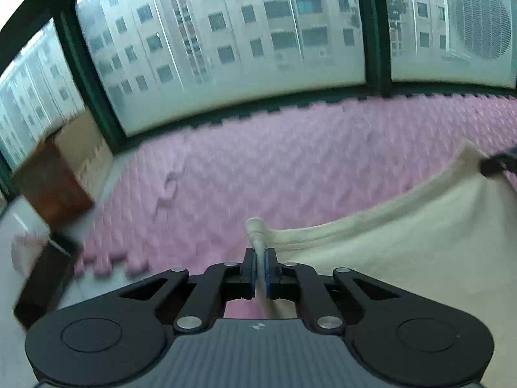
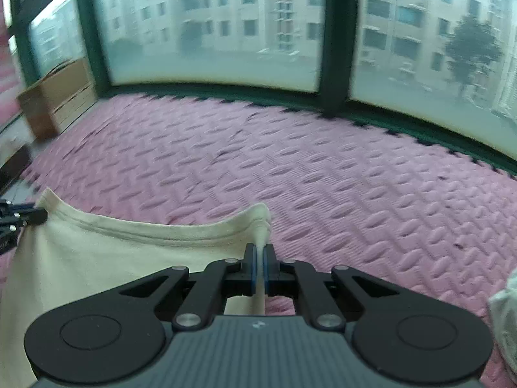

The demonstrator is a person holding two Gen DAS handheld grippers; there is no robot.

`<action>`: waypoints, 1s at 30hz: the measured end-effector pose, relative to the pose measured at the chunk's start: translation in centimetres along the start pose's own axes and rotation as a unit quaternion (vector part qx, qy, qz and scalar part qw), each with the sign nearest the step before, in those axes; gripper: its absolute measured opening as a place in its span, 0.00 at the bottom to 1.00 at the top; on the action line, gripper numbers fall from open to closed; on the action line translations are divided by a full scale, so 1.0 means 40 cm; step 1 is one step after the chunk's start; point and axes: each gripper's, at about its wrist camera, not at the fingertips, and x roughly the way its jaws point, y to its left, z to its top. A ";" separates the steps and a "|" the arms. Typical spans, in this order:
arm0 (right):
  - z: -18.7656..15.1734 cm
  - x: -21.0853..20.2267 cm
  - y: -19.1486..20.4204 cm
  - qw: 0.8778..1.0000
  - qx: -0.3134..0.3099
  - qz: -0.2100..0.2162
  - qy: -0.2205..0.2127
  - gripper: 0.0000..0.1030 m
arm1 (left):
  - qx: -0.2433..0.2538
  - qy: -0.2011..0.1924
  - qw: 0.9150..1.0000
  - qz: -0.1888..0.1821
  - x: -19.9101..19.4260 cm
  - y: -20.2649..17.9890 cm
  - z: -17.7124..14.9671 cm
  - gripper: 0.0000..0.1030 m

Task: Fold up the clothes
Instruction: 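Lay the sweatshirt flat on the mat and open both grippers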

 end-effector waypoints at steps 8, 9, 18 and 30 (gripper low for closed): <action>0.020 -0.003 -0.055 1.000 0.014 -0.020 0.007 0.11 | 0.035 0.003 0.999 0.016 0.058 -0.040 0.059 0.26; 0.017 -0.013 -0.058 1.000 0.011 -0.022 0.008 0.11 | 0.034 0.001 0.999 0.016 0.050 -0.037 0.051 0.32; -0.101 -0.217 -0.002 0.997 -0.063 0.041 0.023 0.12 | 0.064 -0.017 0.997 -0.048 -0.164 -0.058 -0.108 0.33; -0.386 -0.380 0.218 0.979 -0.179 0.091 0.043 0.12 | 0.130 -0.019 0.980 -0.152 -0.361 -0.193 -0.320 0.32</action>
